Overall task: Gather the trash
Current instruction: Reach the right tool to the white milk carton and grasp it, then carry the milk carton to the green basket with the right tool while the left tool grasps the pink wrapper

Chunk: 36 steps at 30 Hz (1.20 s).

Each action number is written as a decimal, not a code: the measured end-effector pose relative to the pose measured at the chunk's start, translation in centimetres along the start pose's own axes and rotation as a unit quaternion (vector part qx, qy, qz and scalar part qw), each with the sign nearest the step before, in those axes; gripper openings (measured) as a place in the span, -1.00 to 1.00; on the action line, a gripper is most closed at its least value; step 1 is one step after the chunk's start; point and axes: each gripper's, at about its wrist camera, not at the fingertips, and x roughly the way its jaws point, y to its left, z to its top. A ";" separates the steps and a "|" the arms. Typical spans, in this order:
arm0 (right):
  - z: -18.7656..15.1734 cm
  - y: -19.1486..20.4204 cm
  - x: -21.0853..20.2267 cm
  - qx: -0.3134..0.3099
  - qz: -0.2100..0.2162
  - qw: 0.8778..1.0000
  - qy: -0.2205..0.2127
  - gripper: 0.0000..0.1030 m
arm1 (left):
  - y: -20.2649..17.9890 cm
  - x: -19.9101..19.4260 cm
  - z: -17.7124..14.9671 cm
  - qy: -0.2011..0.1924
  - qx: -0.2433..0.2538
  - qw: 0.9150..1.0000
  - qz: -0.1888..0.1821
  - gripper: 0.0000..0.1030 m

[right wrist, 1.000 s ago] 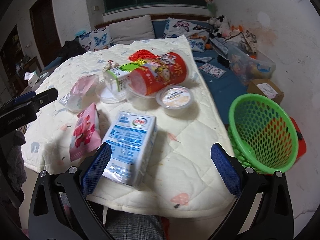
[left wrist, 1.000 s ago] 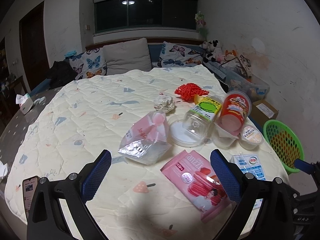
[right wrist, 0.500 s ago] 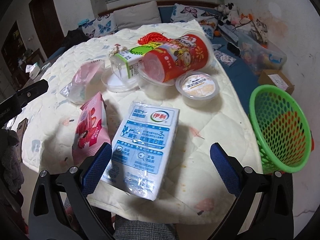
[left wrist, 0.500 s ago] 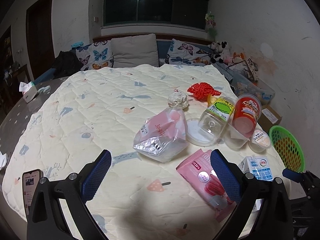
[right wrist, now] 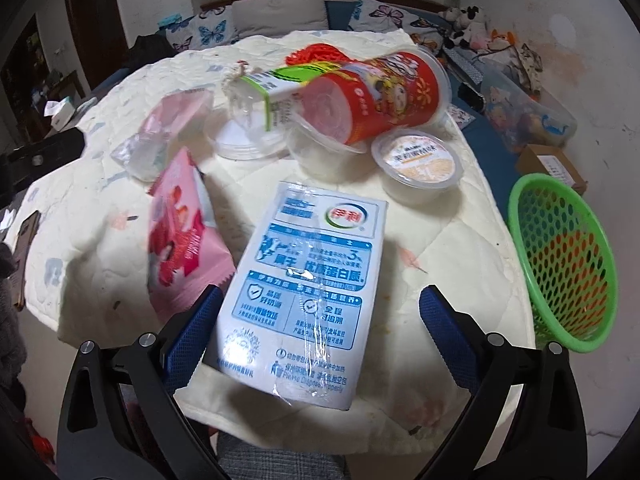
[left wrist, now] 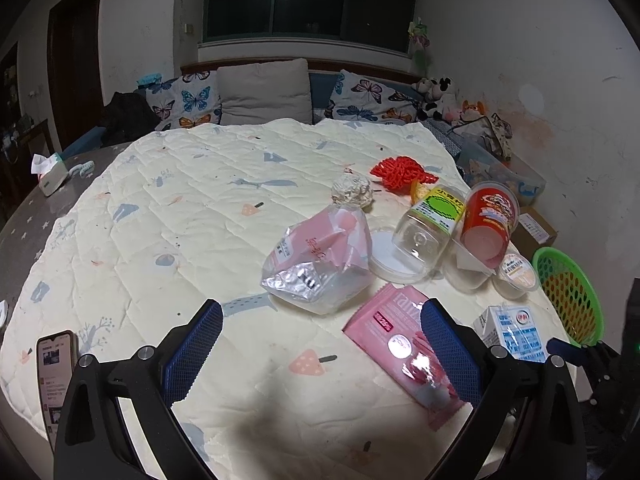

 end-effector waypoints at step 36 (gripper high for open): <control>-0.9 -6.5 -3.3 0.043 0.044 0.997 -0.056 0.26 | -6.8 6.3 -1.4 0.143 -0.011 0.990 -0.012 0.87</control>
